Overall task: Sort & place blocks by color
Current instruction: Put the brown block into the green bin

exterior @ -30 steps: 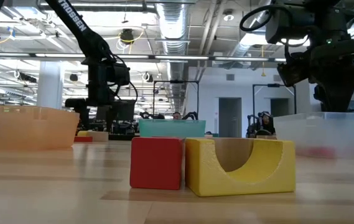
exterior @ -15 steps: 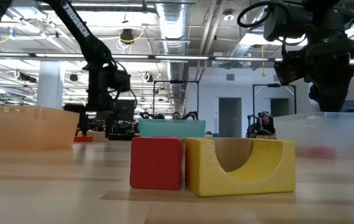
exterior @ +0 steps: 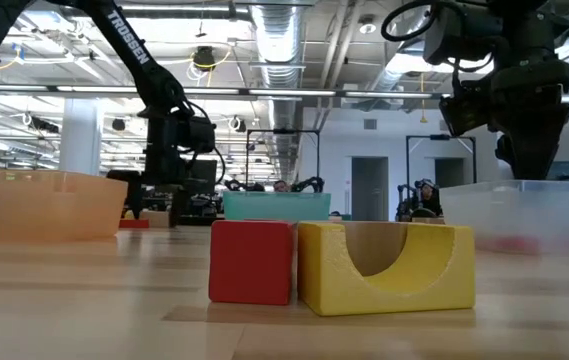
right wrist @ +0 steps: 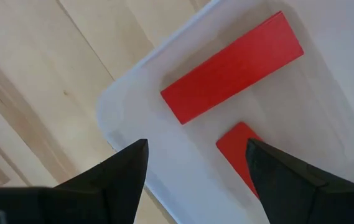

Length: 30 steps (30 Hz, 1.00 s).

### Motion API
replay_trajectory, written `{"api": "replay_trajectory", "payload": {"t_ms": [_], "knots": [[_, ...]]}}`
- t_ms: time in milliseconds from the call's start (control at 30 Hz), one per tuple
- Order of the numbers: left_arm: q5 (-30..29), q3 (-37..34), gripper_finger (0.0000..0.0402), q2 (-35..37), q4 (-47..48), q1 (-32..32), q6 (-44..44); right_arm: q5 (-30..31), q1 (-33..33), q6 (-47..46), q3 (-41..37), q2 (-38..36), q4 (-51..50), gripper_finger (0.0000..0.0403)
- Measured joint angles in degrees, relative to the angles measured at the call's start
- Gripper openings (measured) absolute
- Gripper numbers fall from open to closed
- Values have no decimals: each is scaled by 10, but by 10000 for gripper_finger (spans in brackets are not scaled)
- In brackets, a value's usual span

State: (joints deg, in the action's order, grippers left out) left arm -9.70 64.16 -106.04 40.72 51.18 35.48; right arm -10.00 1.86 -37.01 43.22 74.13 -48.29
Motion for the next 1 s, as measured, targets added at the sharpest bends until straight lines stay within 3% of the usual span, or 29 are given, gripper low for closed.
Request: {"api": "replay_trajectory", "payload": {"t_ms": [267, 567, 800, 1000], "knots": [[8, 0, 324, -1, -21, 6, 9, 0, 0, 4, 0, 0, 4, 292], [28, 1, 268, 0, -20, 14, -19, 0, 0, 6, 0, 0, 5, 292], [59, 0, 268, 13, -14, 7, -44, 0, 0, 2, 0, 0, 5, 292], [70, 0, 274, 68, -28, -25, -46, 0, 0, 1, 0, 0, 5, 292]]}}
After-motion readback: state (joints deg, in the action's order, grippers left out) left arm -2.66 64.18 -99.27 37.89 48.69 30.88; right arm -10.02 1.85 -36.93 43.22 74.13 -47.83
